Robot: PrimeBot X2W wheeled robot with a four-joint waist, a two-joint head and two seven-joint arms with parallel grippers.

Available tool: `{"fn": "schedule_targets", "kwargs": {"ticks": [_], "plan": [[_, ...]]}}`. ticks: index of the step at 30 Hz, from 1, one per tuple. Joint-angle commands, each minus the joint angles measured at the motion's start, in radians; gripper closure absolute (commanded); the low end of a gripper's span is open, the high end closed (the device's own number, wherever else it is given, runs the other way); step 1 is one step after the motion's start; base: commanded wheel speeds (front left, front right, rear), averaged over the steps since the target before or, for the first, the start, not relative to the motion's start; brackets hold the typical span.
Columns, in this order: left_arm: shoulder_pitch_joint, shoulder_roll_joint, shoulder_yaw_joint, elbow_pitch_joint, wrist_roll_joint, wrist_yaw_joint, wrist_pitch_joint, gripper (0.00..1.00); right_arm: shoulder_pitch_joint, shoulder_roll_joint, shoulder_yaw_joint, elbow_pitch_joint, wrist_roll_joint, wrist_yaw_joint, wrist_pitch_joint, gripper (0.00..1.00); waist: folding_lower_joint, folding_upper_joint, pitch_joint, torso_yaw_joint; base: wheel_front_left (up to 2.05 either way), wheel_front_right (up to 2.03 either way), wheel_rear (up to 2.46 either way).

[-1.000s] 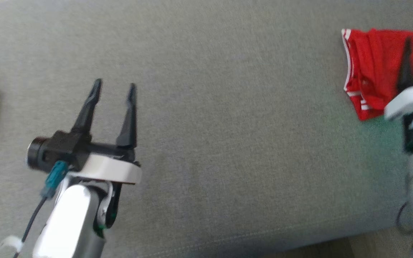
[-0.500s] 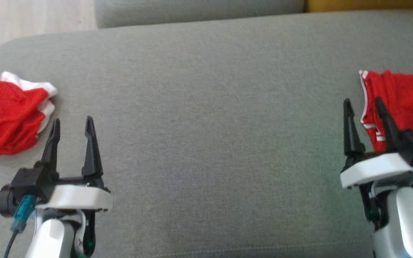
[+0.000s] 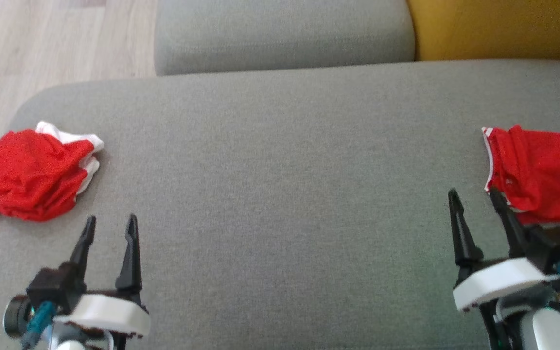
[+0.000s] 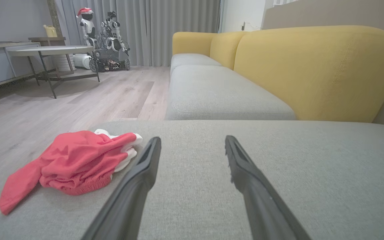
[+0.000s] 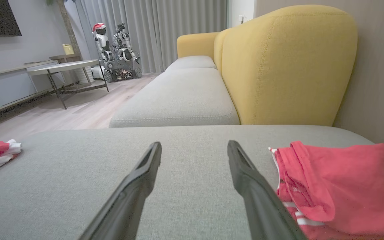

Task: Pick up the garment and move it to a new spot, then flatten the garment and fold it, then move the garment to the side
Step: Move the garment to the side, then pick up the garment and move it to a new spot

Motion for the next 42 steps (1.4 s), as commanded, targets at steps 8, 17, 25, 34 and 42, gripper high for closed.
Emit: {"fn": "schedule_targets", "kwargs": {"ticks": [8,17,25,34,42], "plan": [[0.007,0.027,0.012,-0.022,-0.008,-0.007,0.027,0.00,0.039,-0.002,0.005,-0.060,0.010,-0.001,0.018,0.00,0.0000,-0.0001,-0.042,-0.004,0.00,0.00,0.00],[0.032,0.033,0.004,-0.011,-0.014,0.003,0.047,0.00,0.069,-0.002,0.011,-0.062,0.029,-0.001,0.018,0.00,0.0000,-0.0001,-0.063,-0.012,0.00,0.00,0.00],[0.031,0.036,-0.002,-0.015,-0.011,0.014,0.055,0.00,0.069,-0.002,0.013,-0.063,0.029,-0.001,0.017,0.00,0.0000,-0.0001,-0.063,-0.016,0.00,0.00,0.00],[0.027,0.039,-0.008,-0.028,-0.012,0.025,0.065,0.00,0.066,-0.001,0.013,-0.061,0.029,-0.001,0.016,0.00,0.0000,-0.0001,-0.063,-0.014,0.00,0.00,0.00],[0.022,0.041,-0.010,-0.028,-0.016,0.033,0.066,0.00,0.065,-0.001,0.009,-0.059,0.029,-0.001,0.019,0.00,0.0000,-0.0001,-0.061,-0.007,0.00,0.00,0.00]]}}
